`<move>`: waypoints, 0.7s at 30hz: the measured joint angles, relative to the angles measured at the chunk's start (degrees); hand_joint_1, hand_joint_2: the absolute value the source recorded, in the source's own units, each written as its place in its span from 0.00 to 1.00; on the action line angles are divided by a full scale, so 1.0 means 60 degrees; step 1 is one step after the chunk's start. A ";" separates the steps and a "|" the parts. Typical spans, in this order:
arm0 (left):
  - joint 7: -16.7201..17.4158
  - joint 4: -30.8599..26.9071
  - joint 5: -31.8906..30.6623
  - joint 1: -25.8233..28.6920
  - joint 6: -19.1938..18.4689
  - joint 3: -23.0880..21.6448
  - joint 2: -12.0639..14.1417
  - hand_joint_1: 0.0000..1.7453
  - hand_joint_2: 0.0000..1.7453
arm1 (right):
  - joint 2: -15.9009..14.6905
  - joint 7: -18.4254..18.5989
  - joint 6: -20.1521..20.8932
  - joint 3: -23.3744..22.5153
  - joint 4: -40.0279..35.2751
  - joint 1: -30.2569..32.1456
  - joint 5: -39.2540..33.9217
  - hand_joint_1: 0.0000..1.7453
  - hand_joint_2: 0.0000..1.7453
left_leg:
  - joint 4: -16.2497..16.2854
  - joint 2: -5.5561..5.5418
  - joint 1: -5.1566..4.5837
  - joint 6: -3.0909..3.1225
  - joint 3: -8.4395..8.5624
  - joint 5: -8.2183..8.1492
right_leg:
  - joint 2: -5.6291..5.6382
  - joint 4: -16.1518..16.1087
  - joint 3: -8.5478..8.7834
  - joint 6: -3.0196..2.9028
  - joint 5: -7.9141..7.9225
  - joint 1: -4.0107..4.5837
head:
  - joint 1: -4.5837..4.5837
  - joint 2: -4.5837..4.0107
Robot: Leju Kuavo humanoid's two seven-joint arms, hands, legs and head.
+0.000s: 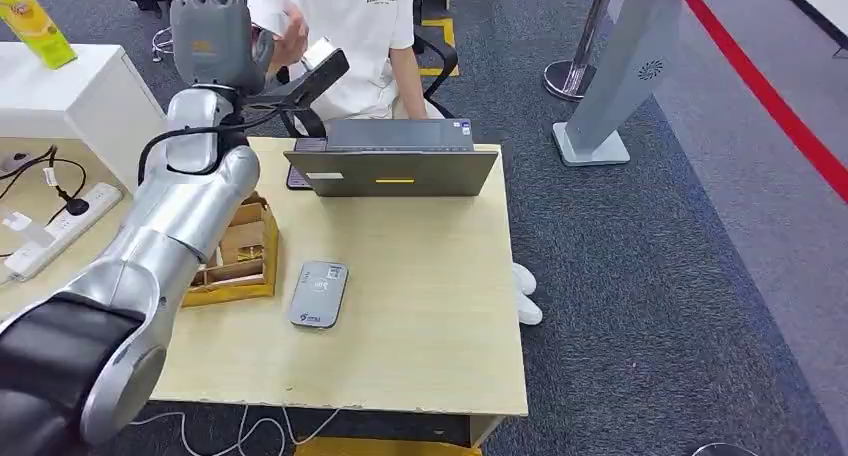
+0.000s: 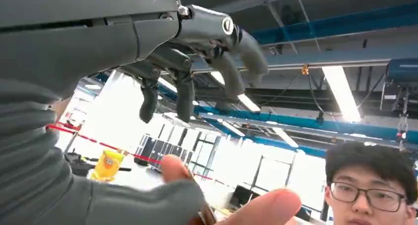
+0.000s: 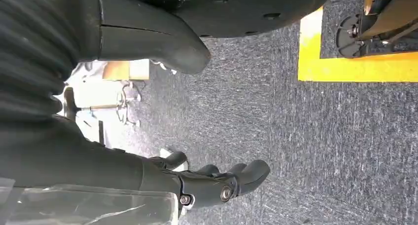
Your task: Pass the card to the sensor for recognition and then transmit it.
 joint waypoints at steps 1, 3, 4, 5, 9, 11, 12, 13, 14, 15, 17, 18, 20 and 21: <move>-0.0022 0.0029 0.0033 0.0000 0.0004 0.0000 0.0011 0.00 1.00 | -0.0004 0.0007 0.0004 0.0000 0.0000 0.0002 0.0000 0.00 1.00 | 0.0000 0.0000 0.0000 0.0000 -0.0001 0.0000 | 0.0000 0.0000 0.0000 0.0000 0.0000 0.0000 | -0.0004 0.0004; -0.0055 0.0073 0.0095 -0.0001 0.0011 0.0007 0.0058 0.00 1.00 | -0.0004 0.0011 0.0011 0.0000 -0.0004 0.0004 0.0000 0.00 1.00 | 0.0000 -0.0001 0.0000 0.0000 -0.0002 0.0000 | -0.0001 0.0000 -0.0001 0.0000 0.0000 0.0000 | 0.0000 0.0004; -0.0087 0.0087 0.0117 0.0001 0.0011 0.0015 0.0094 0.00 1.00 | -0.0007 0.0011 0.0018 0.0000 0.0000 0.0005 -0.0003 0.00 1.00 | 0.0000 0.0000 0.0000 0.0000 -0.0002 0.0000 | -0.0001 0.0000 -0.0001 0.0000 -0.0001 0.0001 | 0.0000 0.0004; -0.0142 0.0095 0.0142 -0.0001 0.0015 0.0022 0.0135 0.00 1.00 | -0.0007 0.0011 0.0022 0.0000 0.0000 0.0007 -0.0007 0.00 1.00 | 0.0000 0.0000 0.0001 0.0000 -0.0002 0.0000 | -0.0001 0.0001 -0.0002 0.0000 0.0000 0.0001 | 0.0000 0.0004; -0.0419 0.0098 0.0306 0.0000 0.0066 0.0055 0.0454 0.00 1.00 | -0.0015 -0.0004 0.0029 0.0000 -0.0004 0.0013 -0.0037 0.00 1.00 | -0.0001 0.0000 0.0003 -0.0001 -0.0003 0.0000 | -0.0001 0.0005 -0.0001 0.0000 -0.0001 0.0002 | 0.0000 0.0000; -0.0689 0.0098 0.0467 0.0001 0.0102 0.0135 0.0715 0.00 1.00 | -0.0026 -0.0022 0.0033 0.0000 0.0000 0.0018 -0.0087 0.00 1.00 | -0.0002 0.0005 0.0003 -0.0001 -0.0001 0.0000 | 0.0005 0.0009 -0.0003 0.0000 -0.0001 0.0002 | 0.0000 0.0000; -0.0902 0.0091 0.0568 0.0002 0.0095 0.0203 0.0906 0.00 1.00 | -0.0026 -0.0022 0.0040 0.0000 0.0000 0.0021 -0.0098 0.00 1.00 | -0.0002 0.0011 0.0003 -0.0001 0.0000 0.0001 | 0.0010 0.0011 -0.0006 -0.0001 0.0000 0.0002 | -0.0003 0.0003; -0.1053 0.0069 0.0674 0.0007 0.0076 0.0255 0.1064 0.00 1.00 | -0.0025 -0.0029 0.0040 -0.0004 0.0000 0.0026 -0.0117 0.00 1.00 | -0.0002 0.0022 0.0003 -0.0002 0.0000 0.0001 | 0.0020 0.0012 -0.0011 -0.0001 0.0000 0.0002 | 0.0000 0.0004; -0.1172 0.0033 0.0772 0.0011 0.0062 0.0342 0.1251 0.00 1.00 | -0.0029 -0.0032 0.0040 -0.0004 0.0000 0.0028 -0.0117 0.00 1.00 | -0.0002 0.0029 0.0005 -0.0002 -0.0001 0.0001 | 0.0025 0.0012 -0.0017 -0.0002 0.0000 0.0003 | -0.0004 0.0003; -0.1261 0.0000 0.0816 0.0012 0.0047 0.0397 0.1367 0.00 1.00 | -0.0033 -0.0033 0.0040 -0.0004 0.0000 0.0031 -0.0120 0.00 1.00 | -0.0002 0.0028 0.0005 -0.0003 -0.0001 0.0002 | 0.0024 0.0012 -0.0018 -0.0002 0.0000 0.0004 | 0.0000 0.0000; -0.1344 -0.0044 0.0845 0.0012 0.0040 0.0543 0.1607 0.00 1.00 | -0.0036 -0.0033 0.0040 -0.0004 0.0000 0.0036 -0.0124 0.00 1.00 | -0.0002 0.0019 0.0007 -0.0008 -0.0003 0.0005 | 0.0014 0.0012 -0.0018 -0.0005 -0.0003 0.0006 | -0.0004 0.0004; -0.1341 -0.0047 0.0874 0.0014 0.0040 0.0586 0.1712 0.00 1.00 | -0.0036 -0.0033 0.0044 -0.0004 0.0000 0.0036 -0.0124 0.00 1.00 | -0.0002 0.0007 0.0009 -0.0008 -0.0008 0.0006 | -0.0002 0.0012 -0.0014 -0.0005 -0.0004 0.0008 | 0.0000 0.0003; -0.1294 -0.0098 0.0845 0.0033 0.0073 0.0703 0.1908 0.00 1.00 | -0.0040 -0.0036 0.0047 -0.0004 0.0000 0.0033 -0.0127 0.00 1.00 | -0.0002 -0.0002 0.0010 -0.0009 -0.0017 0.0007 | -0.0007 0.0015 -0.0011 -0.0006 -0.0006 0.0008 | 0.0003 0.0003; -0.1242 -0.0124 0.0885 0.0042 0.0073 0.0754 0.2022 0.00 1.00 | -0.0040 -0.0040 0.0058 -0.0004 0.0000 0.0029 -0.0128 0.00 1.00 | -0.0005 -0.0001 0.0011 -0.0009 -0.0026 0.0007 | -0.0002 0.0026 -0.0004 -0.0007 -0.0006 0.0006 | 0.0011 0.0000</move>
